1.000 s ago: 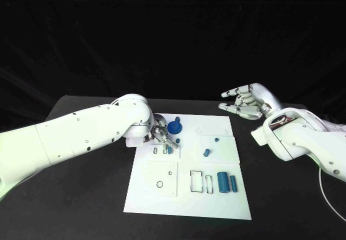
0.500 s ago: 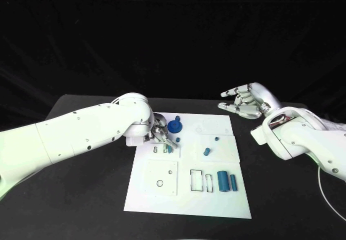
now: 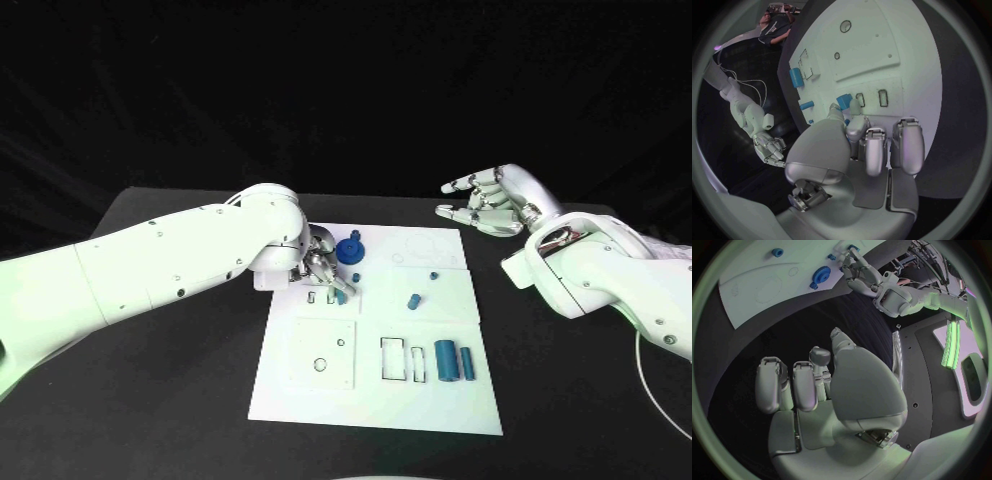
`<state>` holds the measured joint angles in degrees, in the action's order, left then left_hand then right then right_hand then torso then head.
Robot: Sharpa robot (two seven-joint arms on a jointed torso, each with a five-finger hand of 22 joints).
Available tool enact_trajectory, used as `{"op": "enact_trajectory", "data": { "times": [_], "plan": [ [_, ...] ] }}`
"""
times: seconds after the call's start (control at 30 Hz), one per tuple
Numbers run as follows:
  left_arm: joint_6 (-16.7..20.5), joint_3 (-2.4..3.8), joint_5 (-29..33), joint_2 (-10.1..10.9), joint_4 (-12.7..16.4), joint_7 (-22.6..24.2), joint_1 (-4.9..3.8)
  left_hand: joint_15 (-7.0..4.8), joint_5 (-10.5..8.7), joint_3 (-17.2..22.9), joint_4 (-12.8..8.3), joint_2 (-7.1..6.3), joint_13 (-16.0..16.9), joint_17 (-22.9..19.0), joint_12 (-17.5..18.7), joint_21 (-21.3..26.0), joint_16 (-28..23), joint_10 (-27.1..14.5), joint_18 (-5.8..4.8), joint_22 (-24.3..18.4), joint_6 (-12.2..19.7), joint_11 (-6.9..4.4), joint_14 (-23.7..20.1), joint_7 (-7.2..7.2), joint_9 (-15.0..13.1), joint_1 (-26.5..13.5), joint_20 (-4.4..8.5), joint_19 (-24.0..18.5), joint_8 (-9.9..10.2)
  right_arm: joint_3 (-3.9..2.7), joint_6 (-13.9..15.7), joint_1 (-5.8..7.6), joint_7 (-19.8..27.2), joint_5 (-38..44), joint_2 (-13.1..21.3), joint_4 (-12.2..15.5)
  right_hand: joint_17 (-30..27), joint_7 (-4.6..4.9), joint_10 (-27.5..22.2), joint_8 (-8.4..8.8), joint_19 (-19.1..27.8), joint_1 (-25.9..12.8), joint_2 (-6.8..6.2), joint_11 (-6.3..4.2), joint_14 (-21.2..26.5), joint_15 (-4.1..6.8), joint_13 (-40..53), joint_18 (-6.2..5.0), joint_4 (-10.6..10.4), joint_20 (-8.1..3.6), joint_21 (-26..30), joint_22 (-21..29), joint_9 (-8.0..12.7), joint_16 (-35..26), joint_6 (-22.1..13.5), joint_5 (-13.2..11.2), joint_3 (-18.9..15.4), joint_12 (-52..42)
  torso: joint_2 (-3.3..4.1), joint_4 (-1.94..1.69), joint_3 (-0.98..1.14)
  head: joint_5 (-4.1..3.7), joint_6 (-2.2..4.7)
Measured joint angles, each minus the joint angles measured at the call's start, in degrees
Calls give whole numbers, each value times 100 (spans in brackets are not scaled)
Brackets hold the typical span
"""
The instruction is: Assemble the parts on the task board
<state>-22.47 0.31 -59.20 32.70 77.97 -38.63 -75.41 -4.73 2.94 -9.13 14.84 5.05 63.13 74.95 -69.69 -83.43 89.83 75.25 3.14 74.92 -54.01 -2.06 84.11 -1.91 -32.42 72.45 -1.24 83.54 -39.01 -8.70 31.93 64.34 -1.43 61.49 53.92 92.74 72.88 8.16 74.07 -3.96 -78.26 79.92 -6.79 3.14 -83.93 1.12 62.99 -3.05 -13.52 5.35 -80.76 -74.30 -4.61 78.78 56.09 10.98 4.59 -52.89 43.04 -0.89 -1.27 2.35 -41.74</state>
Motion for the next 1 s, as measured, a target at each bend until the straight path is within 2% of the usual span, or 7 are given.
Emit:
{"op": "enact_trajectory", "data": {
  "times": [0.6, 0.77, 1.0],
  "plan": [
    [-104, -2, 12, -10, -8, -1, 0, -20, 0, 71, 21, -2, 24, -1, -43, -22, 0, 41, 0, 0, -1, 0, -22, 0, -49, 43, 0, 0, 0, 0, -37, -2, -3, -2, -3, -6, 0, 0, 0, 0, 0, 0, 0, 0, 0, 0, 0, 0, -24, 0, 23, 6, 1, 0, 0, 0, -23, 0, 1, -3, 1, -3, -28],
    [-98, -3, 13, 0, -6, -1, 0, -19, 0, -1, 144, -153, 42, -1, -43, -22, 0, 40, 0, 0, -1, 1, -22, -1, -103, -108, 0, 0, 0, 0, -40, -2, -3, -3, -5, -11, 0, 0, 0, 0, 0, 0, 0, 0, 0, 0, 0, 0, -24, 0, 23, 6, 2, 0, 0, 0, -23, 0, 3, -2, 1, -2, -24],
    [-88, -4, 14, 11, -1, 0, 0, -19, 0, -90, 182, -214, 64, -2, -43, -22, 0, 82, -1, 0, -1, 0, -22, -1, -157, -367, 0, -1, 0, 0, -46, -3, -3, -4, -10, -19, -8, 0, 0, 0, 0, 0, 0, 0, 0, 0, -10, 0, -24, 0, 23, 6, 2, 0, 0, 0, -23, 0, 2, -4, 1, -3, -18]
  ]
}}
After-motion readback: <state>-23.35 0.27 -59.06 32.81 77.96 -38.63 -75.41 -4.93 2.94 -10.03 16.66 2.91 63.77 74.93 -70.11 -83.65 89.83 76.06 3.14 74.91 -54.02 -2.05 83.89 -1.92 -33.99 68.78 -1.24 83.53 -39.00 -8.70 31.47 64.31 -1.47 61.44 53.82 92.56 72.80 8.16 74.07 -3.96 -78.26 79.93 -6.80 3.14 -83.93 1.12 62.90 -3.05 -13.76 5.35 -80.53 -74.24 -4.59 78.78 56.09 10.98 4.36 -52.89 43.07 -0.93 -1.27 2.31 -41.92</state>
